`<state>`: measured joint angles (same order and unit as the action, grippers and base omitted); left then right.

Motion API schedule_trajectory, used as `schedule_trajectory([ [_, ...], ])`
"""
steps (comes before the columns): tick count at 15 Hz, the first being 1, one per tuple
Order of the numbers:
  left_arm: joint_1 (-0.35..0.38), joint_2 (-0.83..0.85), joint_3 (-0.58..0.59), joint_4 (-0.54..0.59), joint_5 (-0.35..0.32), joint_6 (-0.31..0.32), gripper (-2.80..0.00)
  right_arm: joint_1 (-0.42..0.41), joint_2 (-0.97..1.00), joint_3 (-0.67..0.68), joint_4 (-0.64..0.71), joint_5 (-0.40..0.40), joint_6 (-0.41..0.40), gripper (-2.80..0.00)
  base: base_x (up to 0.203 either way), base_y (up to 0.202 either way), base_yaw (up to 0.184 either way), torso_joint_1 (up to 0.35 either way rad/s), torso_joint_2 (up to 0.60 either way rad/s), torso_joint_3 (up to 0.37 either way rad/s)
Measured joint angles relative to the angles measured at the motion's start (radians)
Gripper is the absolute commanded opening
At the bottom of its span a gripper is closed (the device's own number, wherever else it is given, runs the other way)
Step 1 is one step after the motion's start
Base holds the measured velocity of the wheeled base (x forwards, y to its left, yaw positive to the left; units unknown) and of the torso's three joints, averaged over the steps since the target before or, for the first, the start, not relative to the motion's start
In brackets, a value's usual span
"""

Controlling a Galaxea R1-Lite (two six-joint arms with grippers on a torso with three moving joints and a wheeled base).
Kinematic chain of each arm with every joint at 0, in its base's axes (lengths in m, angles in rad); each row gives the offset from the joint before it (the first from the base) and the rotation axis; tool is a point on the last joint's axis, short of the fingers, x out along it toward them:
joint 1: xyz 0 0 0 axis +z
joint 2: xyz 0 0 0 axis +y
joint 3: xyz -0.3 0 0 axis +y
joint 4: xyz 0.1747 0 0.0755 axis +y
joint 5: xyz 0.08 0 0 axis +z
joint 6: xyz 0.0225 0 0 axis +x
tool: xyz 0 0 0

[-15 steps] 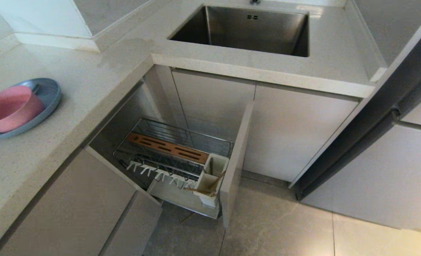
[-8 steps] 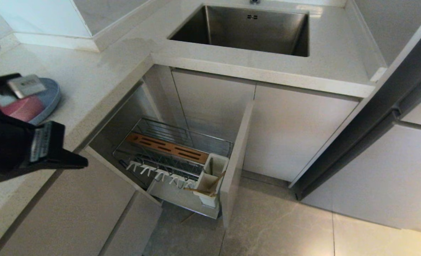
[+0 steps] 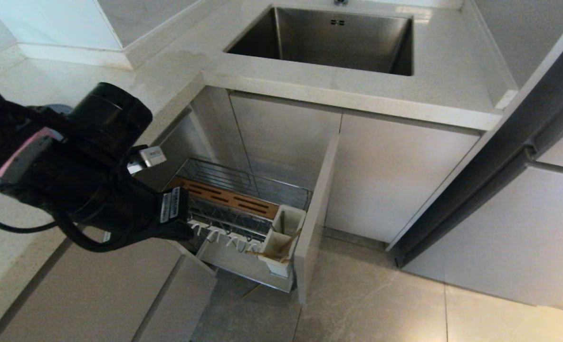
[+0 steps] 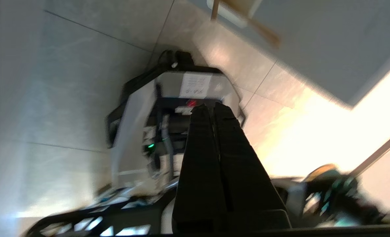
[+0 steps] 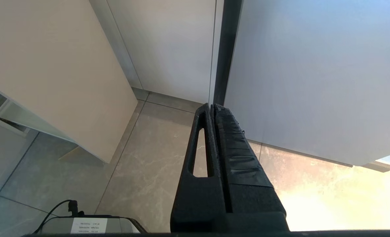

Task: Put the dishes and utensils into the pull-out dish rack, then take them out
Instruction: Take the chopsticks out of the cupboard

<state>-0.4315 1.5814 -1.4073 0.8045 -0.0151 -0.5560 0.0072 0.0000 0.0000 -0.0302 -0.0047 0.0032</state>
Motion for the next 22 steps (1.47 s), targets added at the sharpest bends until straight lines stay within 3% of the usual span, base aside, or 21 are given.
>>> schedule_trajectory([
  [5, -0.033, 0.075, 0.051, -0.117, 0.033, -0.030, -2.80, 0.000, 0.000, 0.000, 0.000, 0.000, 0.000, -2.80, 0.000, 0.000, 0.000, 0.000, 0.00, 0.000],
  [9, -0.095, 0.127, 0.119, -0.297, 0.138, -0.032, -2.80, 0.000, 0.000, 0.000, 0.000, 0.000, 0.000, -2.80, 0.000, 0.000, 0.000, 0.000, 0.00, 0.000],
  [10, -0.103, 0.142, 0.131, -0.320, 0.149, -0.035, 0.00, 0.000, 0.000, 0.000, 0.000, 0.000, 0.000, -2.80, 0.000, 0.000, 0.000, 0.000, 0.00, 0.000],
  [15, -0.119, 0.219, 0.146, -0.384, 0.173, -0.107, 0.00, 0.000, 0.000, 0.000, 0.000, 0.000, 0.000, -2.80, 0.000, 0.000, 0.000, 0.000, 0.00, 0.000],
  [22, -0.129, 0.330, 0.144, -0.458, 0.172, -0.258, 0.00, 0.000, 0.000, 0.000, 0.000, 0.000, 0.000, -2.80, 0.000, 0.000, 0.000, 0.000, 0.00, 0.000],
])
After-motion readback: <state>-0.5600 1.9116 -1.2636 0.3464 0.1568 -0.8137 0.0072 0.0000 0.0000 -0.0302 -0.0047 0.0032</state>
